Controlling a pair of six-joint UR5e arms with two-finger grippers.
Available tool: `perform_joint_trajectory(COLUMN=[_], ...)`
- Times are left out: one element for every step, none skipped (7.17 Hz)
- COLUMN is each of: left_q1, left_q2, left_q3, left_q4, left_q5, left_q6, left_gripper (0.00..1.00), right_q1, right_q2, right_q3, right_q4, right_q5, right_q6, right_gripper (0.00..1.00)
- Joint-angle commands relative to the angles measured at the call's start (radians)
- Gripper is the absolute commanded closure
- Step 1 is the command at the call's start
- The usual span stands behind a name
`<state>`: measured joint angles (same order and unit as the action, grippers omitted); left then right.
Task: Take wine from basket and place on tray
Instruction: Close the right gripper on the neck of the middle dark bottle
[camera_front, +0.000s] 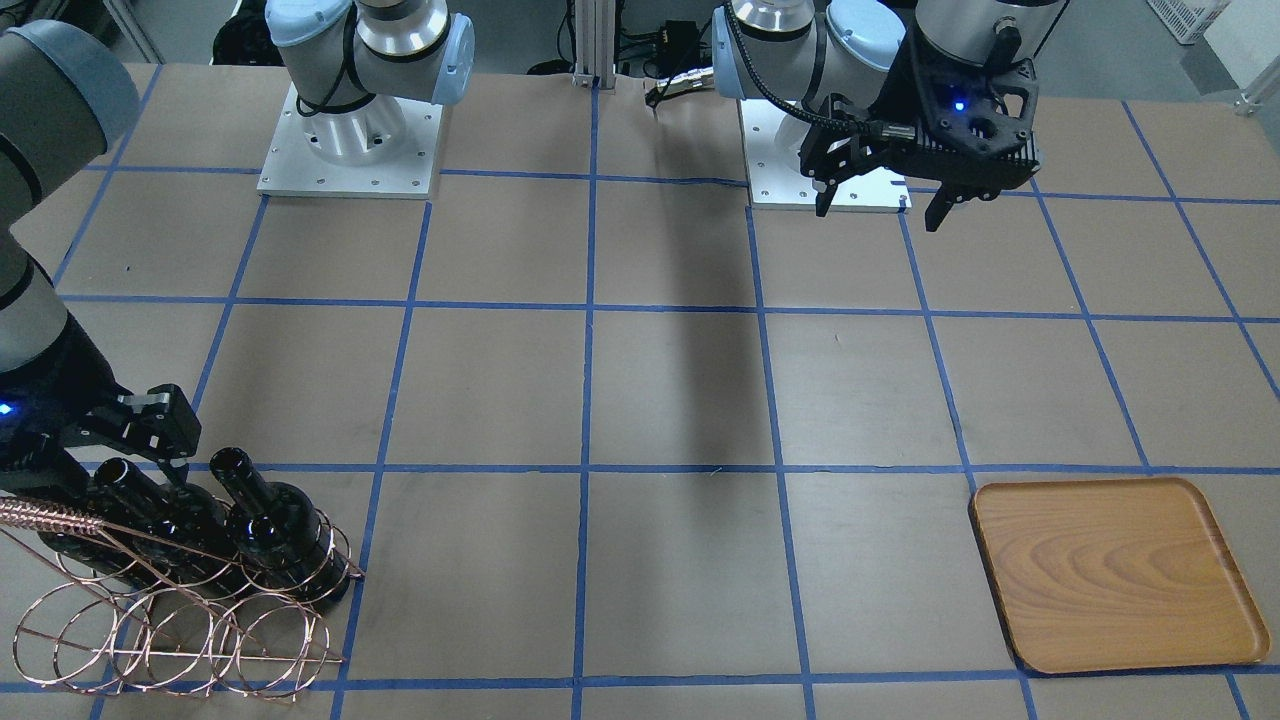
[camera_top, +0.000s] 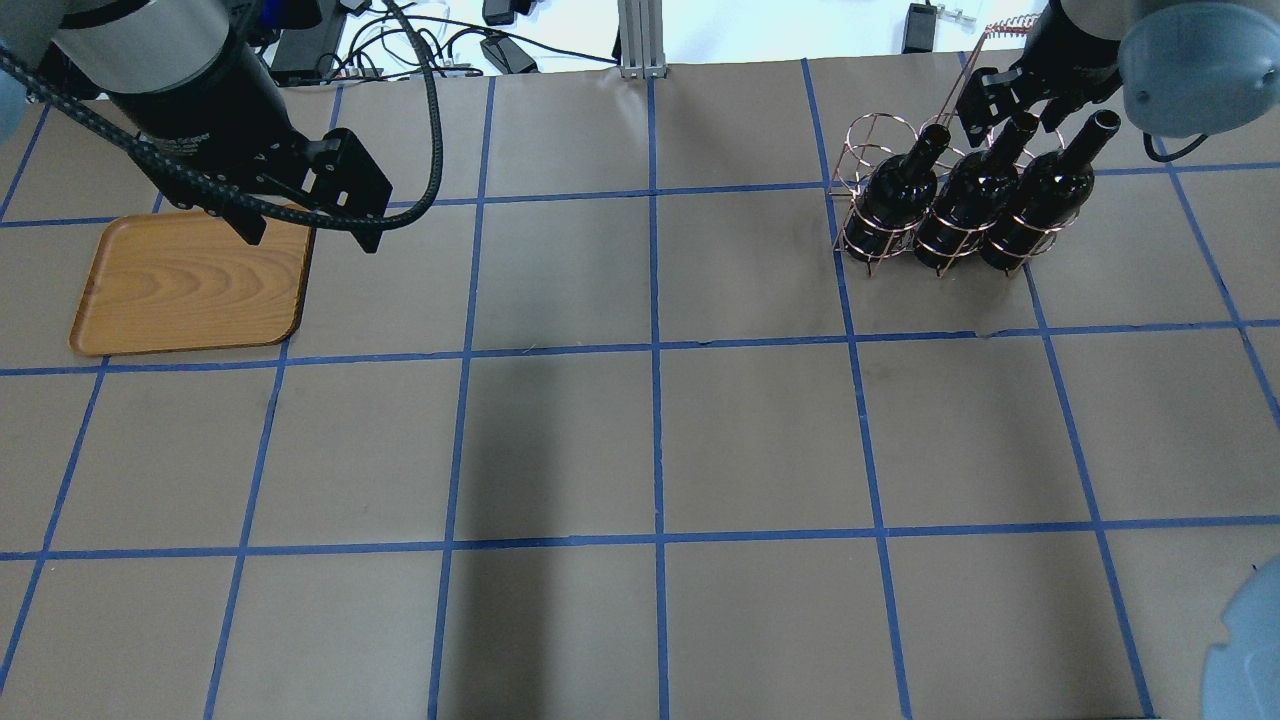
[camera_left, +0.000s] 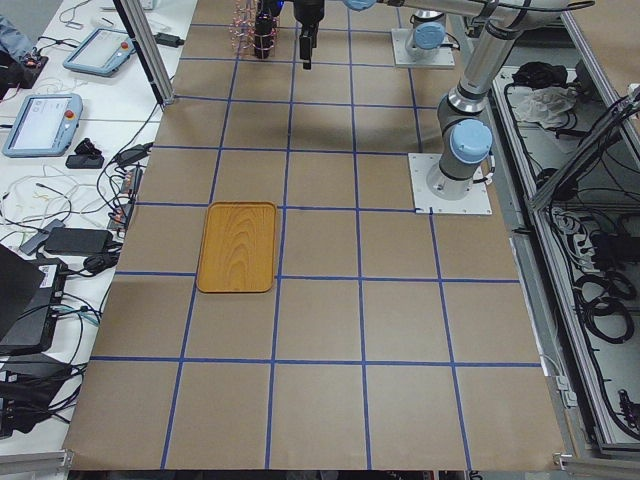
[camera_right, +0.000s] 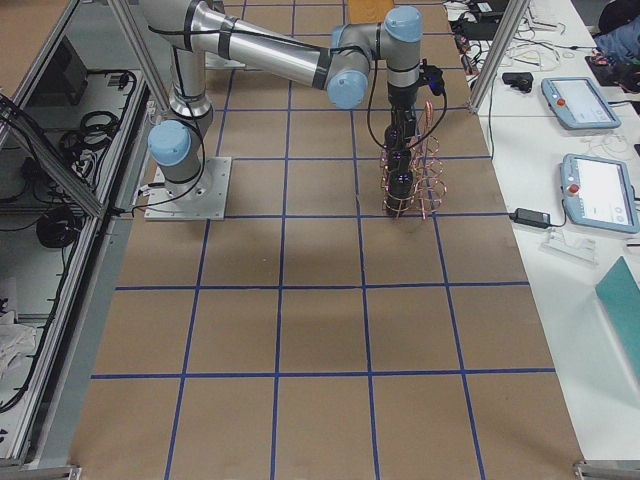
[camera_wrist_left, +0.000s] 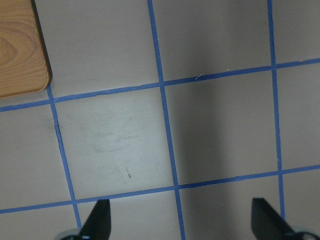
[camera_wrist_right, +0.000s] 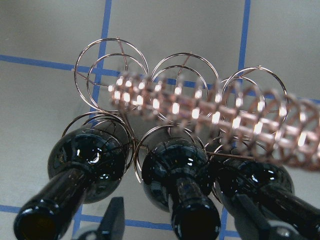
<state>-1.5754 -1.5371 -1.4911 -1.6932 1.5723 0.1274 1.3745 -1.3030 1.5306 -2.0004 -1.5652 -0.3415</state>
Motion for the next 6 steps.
perform_joint_trajectory(left_q1=[0.000, 0.000, 0.000, 0.000, 0.000, 0.000], left_q2=[0.000, 0.000, 0.000, 0.000, 0.000, 0.000], left_q3=[0.000, 0.000, -0.001, -0.002, -0.002, -0.002], left_q4=[0.000, 0.000, 0.000, 0.000, 0.000, 0.000], left_q5=[0.000, 0.000, 0.000, 0.000, 0.000, 0.000], left_q6=[0.001, 0.001, 0.001, 0.001, 0.001, 0.000], left_gripper=[0.00, 0.00, 0.00, 0.00, 0.00, 0.00], right_q1=[0.000, 0.000, 0.000, 0.000, 0.000, 0.000], right_q2=[0.011, 0.014, 0.014, 0.014, 0.016, 0.016], right_q3=[0.000, 0.002, 0.002, 0.005, 0.016, 0.017], right_q4=[-0.001, 0.000, 0.005, 0.009, 0.009, 0.012], right_q5=[-0.004, -0.004, -0.007, -0.007, -0.006, -0.007], right_q6=[0.001, 0.001, 0.001, 0.001, 0.001, -0.001], right_gripper=[0.28, 0.30, 0.30, 0.30, 0.37, 0.46])
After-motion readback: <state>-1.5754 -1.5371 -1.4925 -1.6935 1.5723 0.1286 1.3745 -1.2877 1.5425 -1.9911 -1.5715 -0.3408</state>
